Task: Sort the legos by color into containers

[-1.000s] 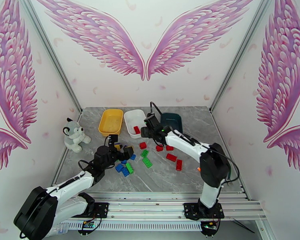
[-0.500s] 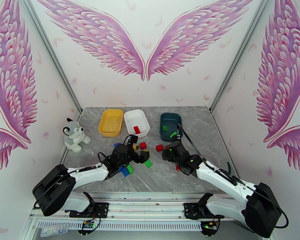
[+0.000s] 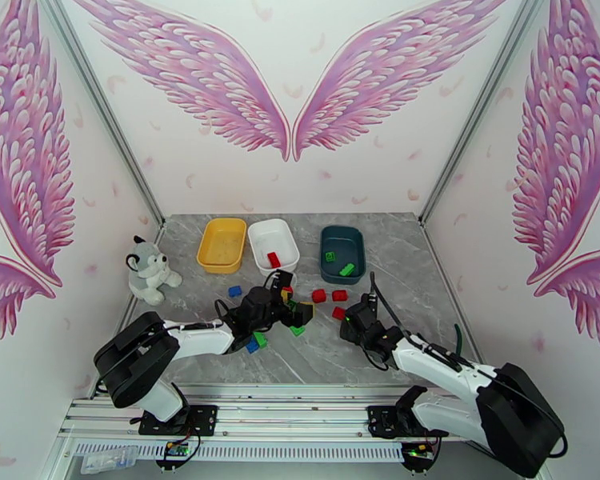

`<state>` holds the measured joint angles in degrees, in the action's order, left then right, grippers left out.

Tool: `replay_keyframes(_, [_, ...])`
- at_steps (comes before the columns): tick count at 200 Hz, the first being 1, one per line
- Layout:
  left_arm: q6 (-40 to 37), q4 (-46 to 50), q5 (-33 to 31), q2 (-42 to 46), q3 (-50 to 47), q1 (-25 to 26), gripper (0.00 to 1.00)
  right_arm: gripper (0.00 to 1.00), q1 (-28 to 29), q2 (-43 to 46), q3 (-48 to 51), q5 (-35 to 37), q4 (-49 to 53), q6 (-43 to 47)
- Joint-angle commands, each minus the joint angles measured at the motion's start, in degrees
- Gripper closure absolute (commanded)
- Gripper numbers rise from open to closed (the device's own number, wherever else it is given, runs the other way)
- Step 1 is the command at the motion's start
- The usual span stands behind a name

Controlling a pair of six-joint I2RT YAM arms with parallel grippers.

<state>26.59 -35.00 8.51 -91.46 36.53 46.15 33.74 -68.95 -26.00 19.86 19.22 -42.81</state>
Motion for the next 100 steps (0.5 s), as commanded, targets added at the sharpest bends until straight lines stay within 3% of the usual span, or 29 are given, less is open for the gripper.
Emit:
replay_keyframes(1, [-0.05,-1.38,1.02,-0.56,2.05,0.39,0.01,0.27,-0.48,-1.3,0.08,2.69,-2.52,-2.09])
replay_keyframes(80, [0.31,-1.68,0.67,0.82,0.93,0.48,0.01,0.43,-0.51,-3.88,-1.78,2.54,-1.98,-0.83])
replay_keyframes(100, [0.31,-1.66,0.6,1.53,0.56,0.43,0.01,0.52,-0.57,-3.92,-2.03,2.04,-2.13,-0.39])
